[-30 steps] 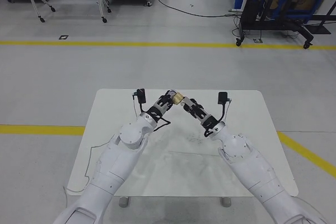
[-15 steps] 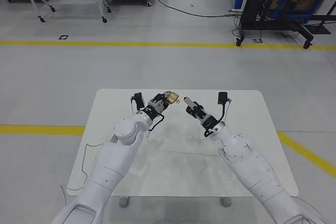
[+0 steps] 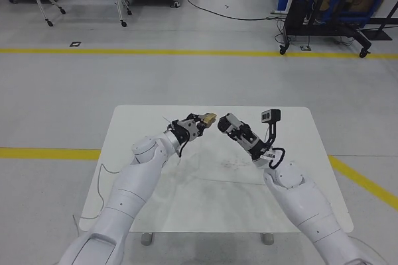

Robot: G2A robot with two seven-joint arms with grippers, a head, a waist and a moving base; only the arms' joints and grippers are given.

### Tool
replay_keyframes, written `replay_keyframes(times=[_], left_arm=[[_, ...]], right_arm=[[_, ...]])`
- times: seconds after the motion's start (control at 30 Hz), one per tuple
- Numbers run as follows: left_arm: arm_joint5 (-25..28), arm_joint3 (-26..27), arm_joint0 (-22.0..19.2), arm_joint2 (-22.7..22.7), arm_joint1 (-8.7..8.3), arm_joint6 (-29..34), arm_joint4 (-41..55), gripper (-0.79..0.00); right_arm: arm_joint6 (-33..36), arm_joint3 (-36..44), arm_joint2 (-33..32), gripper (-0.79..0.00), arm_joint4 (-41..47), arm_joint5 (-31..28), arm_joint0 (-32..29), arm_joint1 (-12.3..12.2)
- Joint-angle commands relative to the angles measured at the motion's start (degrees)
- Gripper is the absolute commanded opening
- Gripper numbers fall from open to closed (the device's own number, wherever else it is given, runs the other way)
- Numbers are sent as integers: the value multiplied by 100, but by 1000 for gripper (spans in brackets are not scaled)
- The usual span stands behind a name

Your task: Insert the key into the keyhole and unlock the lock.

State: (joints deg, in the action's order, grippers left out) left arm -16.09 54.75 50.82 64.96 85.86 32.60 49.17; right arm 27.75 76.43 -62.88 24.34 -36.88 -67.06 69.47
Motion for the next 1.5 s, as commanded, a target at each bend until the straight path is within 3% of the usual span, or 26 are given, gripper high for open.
replay_keyframes(times=[0.0,0.1,0.27,0.8,0.93,1.03,1.17,1.27,1.47], left_arm=[[-15,-75,-50,11,3,15,35,-785],[12,-130,-79,44,-2,-19,32,-785],[-52,-134,-93,37,1,117,96,-785],[4,-50,-36,-3,-1,386,123,-785],[303,19,-26,28,-23,290,-92,-785],[644,91,-3,63,-48,206,-337,-785],[923,188,56,110,-65,183,-440,-785],[1026,288,99,101,-78,361,-518,-785],[1092,363,116,131,-127,659,-730,-785]], right_arm=[[121,-85,26,-785,-23,-161,49,14],[74,-175,79,-785,-294,-416,89,42],[-181,-450,276,-785,-814,-174,296,121],[-404,-922,440,-785,-555,-9,615,317],[153,-726,204,-785,137,-146,468,268],[966,-571,47,-628,931,252,356,214],[1962,-660,-102,-539,1696,1268,375,151],[2695,-861,-111,-536,2438,2009,459,160],[3322,-1361,47,-539,2893,2456,747,245]])
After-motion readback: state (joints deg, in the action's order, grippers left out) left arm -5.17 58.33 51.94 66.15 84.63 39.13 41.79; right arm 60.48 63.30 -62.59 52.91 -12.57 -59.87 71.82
